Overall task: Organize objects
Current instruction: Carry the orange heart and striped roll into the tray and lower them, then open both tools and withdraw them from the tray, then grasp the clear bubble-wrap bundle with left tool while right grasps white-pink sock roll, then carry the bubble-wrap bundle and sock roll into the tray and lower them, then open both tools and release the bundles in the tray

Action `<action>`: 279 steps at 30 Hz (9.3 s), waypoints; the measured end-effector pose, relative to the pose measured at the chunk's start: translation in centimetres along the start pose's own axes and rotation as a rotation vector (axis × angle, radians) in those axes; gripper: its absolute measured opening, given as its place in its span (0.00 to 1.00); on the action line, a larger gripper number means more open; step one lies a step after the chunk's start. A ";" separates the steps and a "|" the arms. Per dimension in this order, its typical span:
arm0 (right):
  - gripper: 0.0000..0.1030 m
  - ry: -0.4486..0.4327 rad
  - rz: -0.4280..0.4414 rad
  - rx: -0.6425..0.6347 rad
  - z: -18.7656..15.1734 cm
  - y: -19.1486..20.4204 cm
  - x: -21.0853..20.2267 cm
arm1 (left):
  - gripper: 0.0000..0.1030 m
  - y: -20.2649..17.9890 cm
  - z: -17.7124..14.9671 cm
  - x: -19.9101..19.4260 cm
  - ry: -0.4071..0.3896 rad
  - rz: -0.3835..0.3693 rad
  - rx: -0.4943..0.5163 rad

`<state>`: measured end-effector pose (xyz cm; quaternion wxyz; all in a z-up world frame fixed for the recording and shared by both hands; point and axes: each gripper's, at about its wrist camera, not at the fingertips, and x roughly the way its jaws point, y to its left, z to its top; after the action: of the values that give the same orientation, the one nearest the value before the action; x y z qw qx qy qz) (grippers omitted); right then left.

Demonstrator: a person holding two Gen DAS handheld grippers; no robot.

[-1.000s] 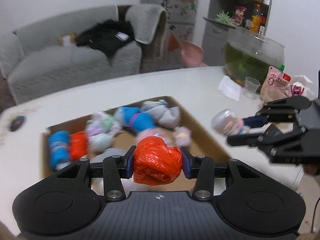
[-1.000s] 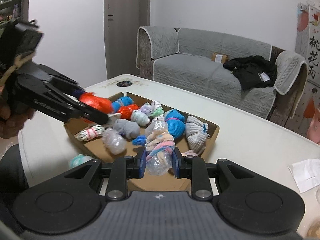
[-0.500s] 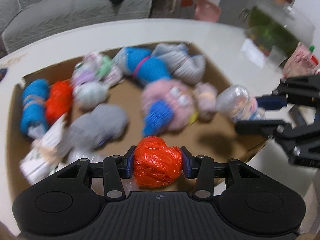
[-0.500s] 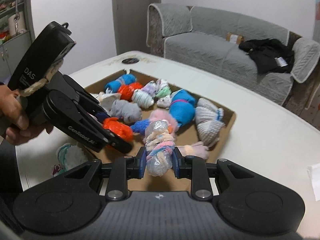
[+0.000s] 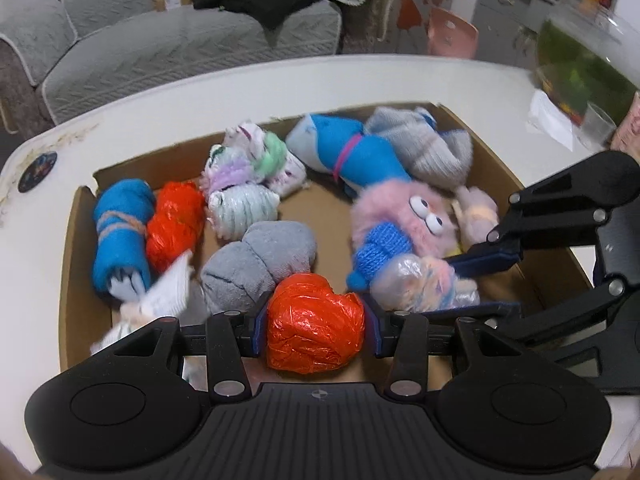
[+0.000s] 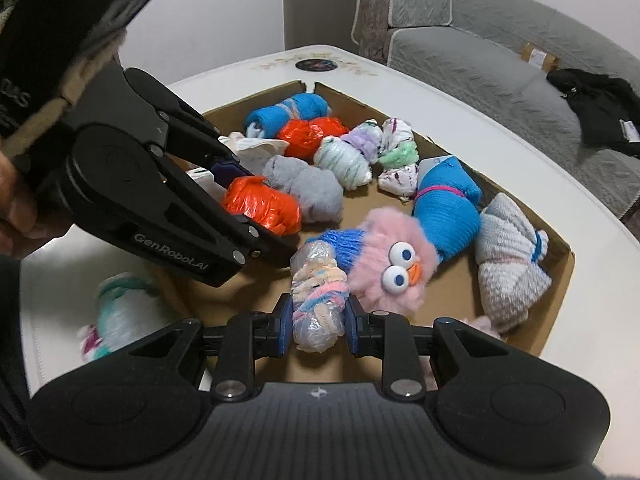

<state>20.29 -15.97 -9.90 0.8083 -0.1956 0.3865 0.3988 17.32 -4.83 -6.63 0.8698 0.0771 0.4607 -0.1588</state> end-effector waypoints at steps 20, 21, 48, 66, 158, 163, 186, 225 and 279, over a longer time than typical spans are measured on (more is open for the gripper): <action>0.24 0.049 -0.026 0.063 0.6 -1.1 1.1 | 0.59 -1.4 0.1 1.3 -0.006 0.080 0.153; 0.24 0.058 -0.029 0.058 0.6 -1.0 1.2 | 0.60 -1.4 0.1 1.4 0.002 0.083 0.159; 0.52 0.125 -0.055 0.055 0.6 -0.4 0.0 | 0.73 -1.6 0.1 -0.7 0.026 0.075 0.119; 0.55 0.101 -0.063 0.056 0.9 0.8 -1.0 | 0.74 0.9 -1.7 -4.0 -0.010 0.075 0.046; 0.46 -0.279 -0.314 0.369 -14.5 11.8 -6.9 | 0.68 -5.0 -14.6 -6.4 -0.178 0.066 -0.102; 0.46 -0.275 -0.310 0.348 -14.8 10.8 -7.9 | 0.67 -4.1 -14.3 -7.7 -0.179 0.079 0.010; 0.46 -0.367 -0.248 0.133 -6.7 2.5 -14.5 | 0.68 -2.9 -4.7 -10.8 -0.176 0.086 0.234; 0.46 -0.019 0.150 -0.084 0.2 0.3 -5.3 | 0.69 -2.0 0.8 0.0 0.203 -0.151 0.331; 0.52 0.218 0.010 -0.133 0.8 0.5 1.4 | 0.74 -1.5 -0.1 2.8 0.133 -0.031 0.088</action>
<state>20.78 -14.47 -10.51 0.7445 -0.2891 0.4458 0.4042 18.24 -6.76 -8.98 0.8304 0.1188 0.5113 -0.1868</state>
